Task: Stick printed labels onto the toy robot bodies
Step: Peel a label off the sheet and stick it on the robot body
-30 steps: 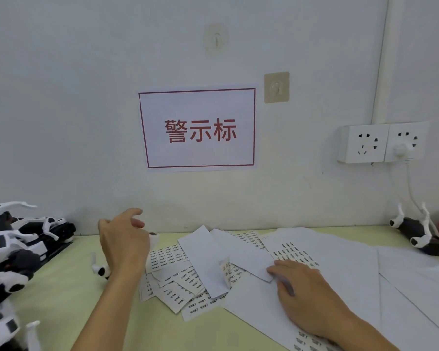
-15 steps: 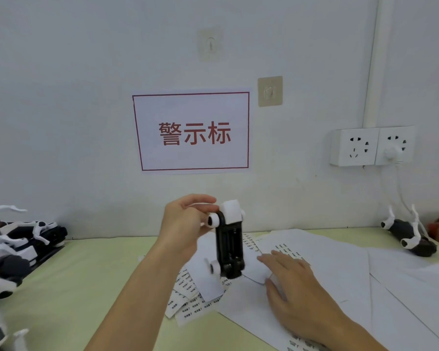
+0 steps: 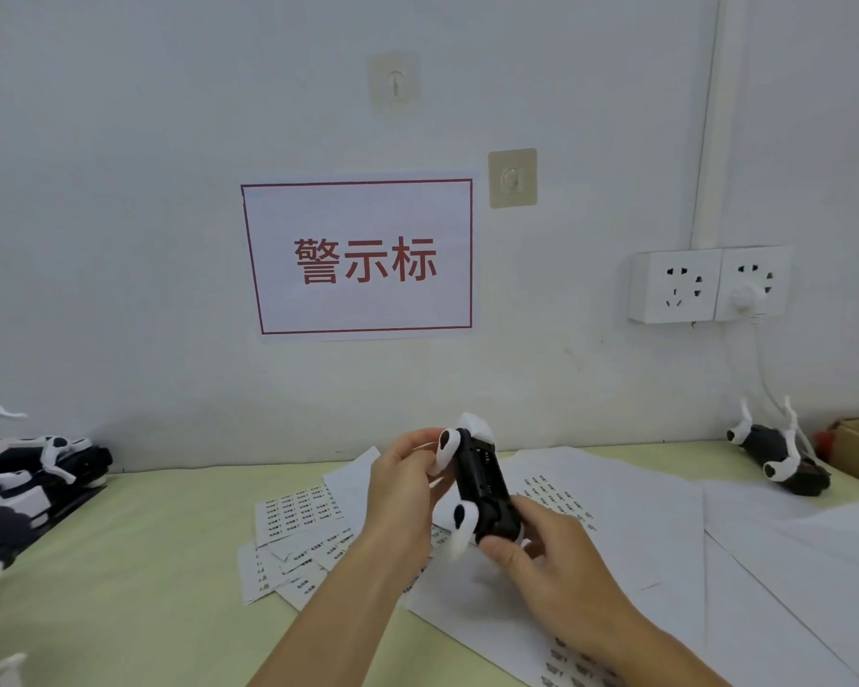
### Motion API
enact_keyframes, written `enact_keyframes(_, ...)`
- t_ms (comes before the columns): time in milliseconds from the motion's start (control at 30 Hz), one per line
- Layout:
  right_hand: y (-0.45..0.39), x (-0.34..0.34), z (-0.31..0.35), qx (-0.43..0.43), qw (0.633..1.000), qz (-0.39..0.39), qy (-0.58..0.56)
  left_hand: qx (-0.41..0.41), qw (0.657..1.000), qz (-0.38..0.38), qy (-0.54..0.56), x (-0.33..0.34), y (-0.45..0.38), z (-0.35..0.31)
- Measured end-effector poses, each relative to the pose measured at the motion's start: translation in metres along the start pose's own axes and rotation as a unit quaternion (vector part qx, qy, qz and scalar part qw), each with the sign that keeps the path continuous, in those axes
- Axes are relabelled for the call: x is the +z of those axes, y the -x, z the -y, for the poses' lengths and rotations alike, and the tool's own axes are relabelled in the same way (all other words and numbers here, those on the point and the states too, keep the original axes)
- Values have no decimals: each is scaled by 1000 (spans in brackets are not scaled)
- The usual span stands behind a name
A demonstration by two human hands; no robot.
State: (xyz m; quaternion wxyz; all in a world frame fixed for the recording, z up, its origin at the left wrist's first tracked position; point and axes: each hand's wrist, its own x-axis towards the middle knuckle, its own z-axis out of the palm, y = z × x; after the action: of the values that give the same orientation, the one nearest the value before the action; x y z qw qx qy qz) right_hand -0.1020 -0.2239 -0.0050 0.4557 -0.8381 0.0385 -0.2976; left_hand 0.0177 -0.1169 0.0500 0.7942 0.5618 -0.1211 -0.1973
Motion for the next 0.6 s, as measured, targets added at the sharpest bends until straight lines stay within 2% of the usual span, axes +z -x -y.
enact_keyframes(133, -1, -9, -2, 35, 993, -44, -100, 30, 995, 40, -85, -4, 1, 9)
enact_keyframes(300, -2, -15, -5, 73, 969, -26, -236, 96, 981, 80, -150, -9, 1, 2)
enact_keyframes(433, -2, -15, -10, 90, 957, -17, -274, 57, 980, 123, -143, -14, 0, -2)
enact_keyframes(600, -7, -13, -12, 106, 952, -26, -284, 48, 984, 115, -124, -17, -2, 1)
